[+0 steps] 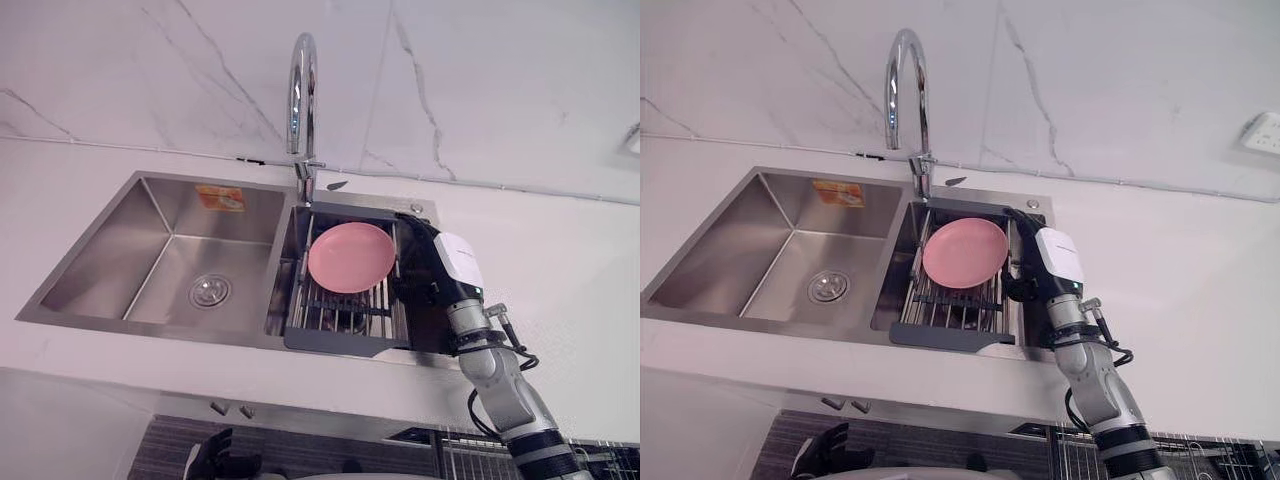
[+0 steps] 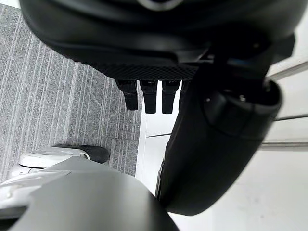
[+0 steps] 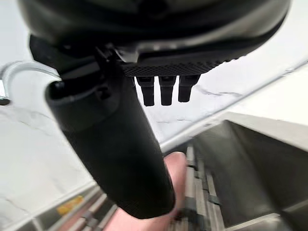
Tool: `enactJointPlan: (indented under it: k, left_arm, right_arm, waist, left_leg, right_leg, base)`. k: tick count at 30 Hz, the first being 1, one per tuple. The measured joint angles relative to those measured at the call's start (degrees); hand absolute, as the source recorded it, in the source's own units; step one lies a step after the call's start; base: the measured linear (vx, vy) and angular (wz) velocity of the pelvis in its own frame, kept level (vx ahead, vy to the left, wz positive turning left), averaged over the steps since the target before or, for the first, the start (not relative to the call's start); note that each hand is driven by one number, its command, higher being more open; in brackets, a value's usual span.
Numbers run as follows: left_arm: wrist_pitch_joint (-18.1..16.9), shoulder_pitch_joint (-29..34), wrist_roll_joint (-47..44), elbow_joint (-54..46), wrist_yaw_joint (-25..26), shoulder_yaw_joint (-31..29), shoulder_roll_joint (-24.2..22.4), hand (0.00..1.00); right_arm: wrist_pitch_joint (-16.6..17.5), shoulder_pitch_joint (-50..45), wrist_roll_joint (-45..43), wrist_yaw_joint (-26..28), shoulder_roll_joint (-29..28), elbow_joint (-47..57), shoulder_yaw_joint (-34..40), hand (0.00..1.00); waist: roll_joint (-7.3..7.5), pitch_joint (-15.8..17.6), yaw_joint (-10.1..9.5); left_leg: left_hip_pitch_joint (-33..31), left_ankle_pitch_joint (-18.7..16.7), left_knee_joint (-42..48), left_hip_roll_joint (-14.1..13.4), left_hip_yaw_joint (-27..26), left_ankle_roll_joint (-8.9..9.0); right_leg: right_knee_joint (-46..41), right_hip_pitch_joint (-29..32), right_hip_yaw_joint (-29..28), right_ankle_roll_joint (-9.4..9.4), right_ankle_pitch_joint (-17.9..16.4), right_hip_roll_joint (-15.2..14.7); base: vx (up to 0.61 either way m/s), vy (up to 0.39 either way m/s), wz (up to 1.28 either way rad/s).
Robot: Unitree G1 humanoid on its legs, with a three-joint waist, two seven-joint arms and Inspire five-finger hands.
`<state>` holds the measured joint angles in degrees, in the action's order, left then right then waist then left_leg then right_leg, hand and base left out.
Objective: Walk over to the sink, pick up the cup, carry it to the dishwasher, place the cup inside the dishwasher, then close the dishwasher door
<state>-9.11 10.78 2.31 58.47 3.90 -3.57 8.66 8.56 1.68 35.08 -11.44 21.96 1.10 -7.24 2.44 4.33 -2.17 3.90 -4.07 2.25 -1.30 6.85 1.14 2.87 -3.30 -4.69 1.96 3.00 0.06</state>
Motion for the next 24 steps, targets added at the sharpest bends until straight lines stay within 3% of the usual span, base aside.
enactJointPlan:
  k: [16,24]
  left_arm:
    - [0.0,0.1,0.0,0.0,0.0,0.0,0.0,0.9]
    - [0.0,0.1,0.0,-0.1,-0.1,0.1,0.0,0.9]
  right_arm:
    - [0.9,0.1,0.0,0.2,-1.6,2.4,0.0,0.9]
    - [0.9,0.1,0.0,1.8,0.7,-1.0,-1.1,0.9]
  waist:
    - [-0.07,0.1,-0.09]
    - [-0.12,0.1,-0.27]
  left_leg:
    - [0.0,0.0,0.1,0.2,-0.2,-0.07]
    - [-0.2,0.0,0.1,0.4,-0.1,-0.09]
  right_leg:
    - [-0.2,0.1,-0.2,0.29,-0.2,-0.3]
    - [-0.4,0.3,0.0,0.5,-0.5,-0.5]
  base:
    - [0.0,0.0,0.0]
    - [0.0,0.0,0.0]
